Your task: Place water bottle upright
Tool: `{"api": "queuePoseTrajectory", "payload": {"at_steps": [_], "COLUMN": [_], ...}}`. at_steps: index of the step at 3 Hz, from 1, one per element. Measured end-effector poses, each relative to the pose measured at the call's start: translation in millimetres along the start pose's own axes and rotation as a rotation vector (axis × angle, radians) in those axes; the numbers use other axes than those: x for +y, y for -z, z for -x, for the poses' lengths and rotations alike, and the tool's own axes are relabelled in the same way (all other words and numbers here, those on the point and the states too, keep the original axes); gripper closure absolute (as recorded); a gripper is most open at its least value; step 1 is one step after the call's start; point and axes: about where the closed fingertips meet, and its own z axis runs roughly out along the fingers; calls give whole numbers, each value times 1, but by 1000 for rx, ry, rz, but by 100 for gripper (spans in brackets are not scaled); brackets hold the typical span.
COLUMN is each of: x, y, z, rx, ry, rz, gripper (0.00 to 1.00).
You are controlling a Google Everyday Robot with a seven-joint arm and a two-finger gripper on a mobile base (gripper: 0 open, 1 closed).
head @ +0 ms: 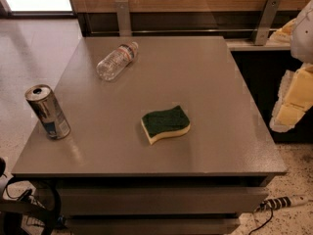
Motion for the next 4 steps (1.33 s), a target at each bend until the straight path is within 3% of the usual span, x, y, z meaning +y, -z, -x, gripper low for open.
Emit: {"api": "queuePoseTrajectory", "payload": {"at_steps": [1,2,4], "x": [0,-9,-12], "y": [0,-3,-19], "z": [0,-5,6], "rx": [0,-49,-281], "ry": [0,-75,-386], "rz": [0,-8,50], "gripper": [0,0,0]}}
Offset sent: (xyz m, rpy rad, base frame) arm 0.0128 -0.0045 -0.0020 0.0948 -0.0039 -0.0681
